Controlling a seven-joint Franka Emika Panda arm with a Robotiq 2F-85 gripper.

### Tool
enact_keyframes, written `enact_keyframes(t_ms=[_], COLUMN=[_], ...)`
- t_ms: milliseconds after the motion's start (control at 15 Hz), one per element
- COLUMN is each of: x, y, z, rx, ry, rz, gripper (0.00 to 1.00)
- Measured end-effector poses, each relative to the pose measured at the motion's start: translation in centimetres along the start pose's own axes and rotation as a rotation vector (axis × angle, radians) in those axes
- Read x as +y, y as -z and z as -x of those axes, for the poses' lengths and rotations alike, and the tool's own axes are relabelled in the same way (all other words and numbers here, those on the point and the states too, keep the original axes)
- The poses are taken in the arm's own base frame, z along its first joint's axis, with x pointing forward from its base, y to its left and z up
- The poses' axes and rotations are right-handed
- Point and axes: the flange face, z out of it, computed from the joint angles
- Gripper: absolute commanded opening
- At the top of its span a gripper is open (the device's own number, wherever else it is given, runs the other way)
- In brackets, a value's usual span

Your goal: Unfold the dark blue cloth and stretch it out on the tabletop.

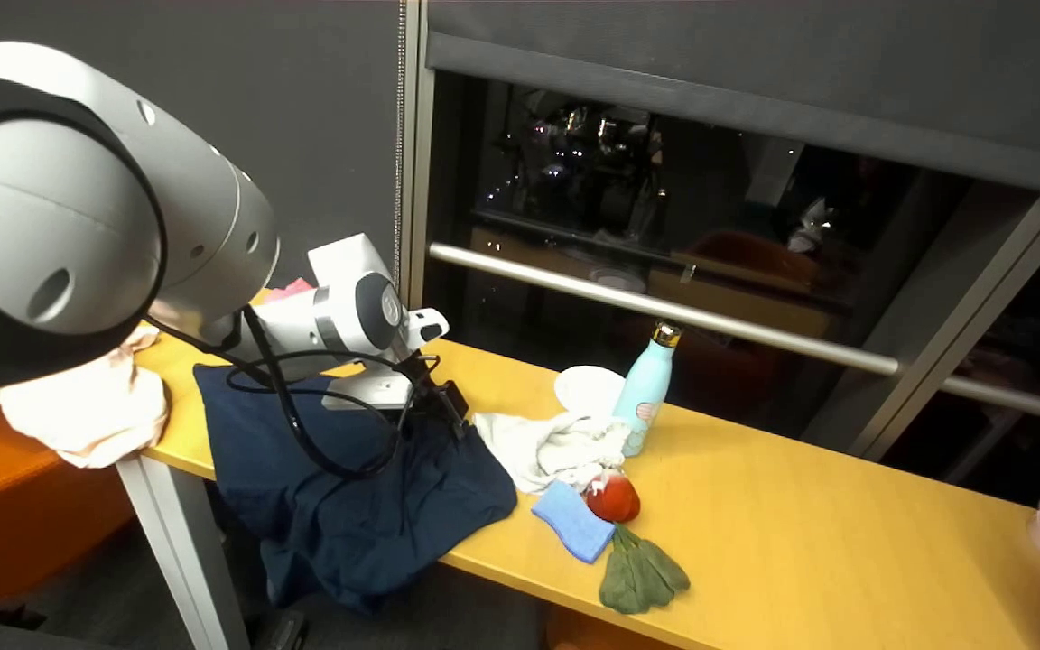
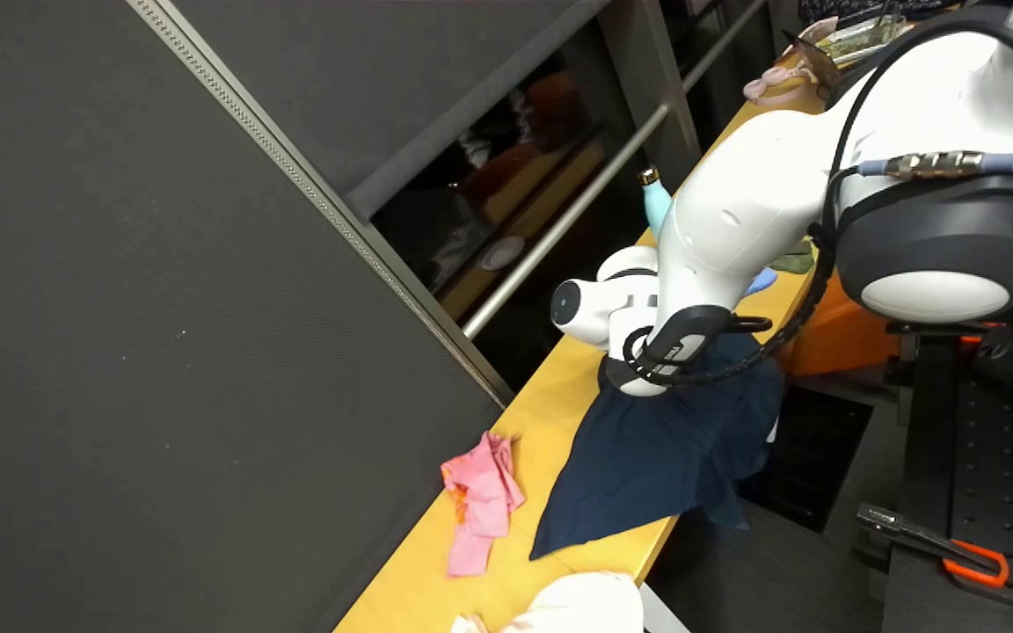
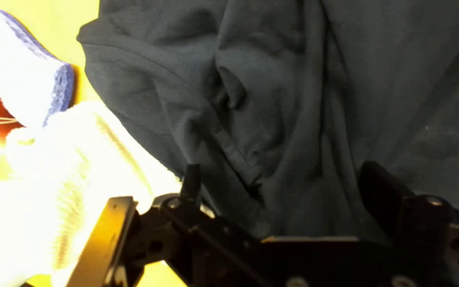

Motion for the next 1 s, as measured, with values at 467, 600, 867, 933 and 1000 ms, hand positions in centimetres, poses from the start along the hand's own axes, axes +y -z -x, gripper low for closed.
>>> enact_keyframes(t_ms=[467,600,867,933,1000], x=[3.9,3.4,1.8,1.3,0.7], y=[-0.7,0.5,4.7,6.0,7.4], z=[-0.9,-1.6,-3.7,-4.1,-4.5], rx=[0.012,0.031,0.077,0.082,0.092], ry=[-0.055,-0.063,-0.089,-0.073,-0.049], rz=[0.055,0.037,-0.061,-0.106,-0.151], gripper=[1.0,1.0,1.0,1.0,1.0])
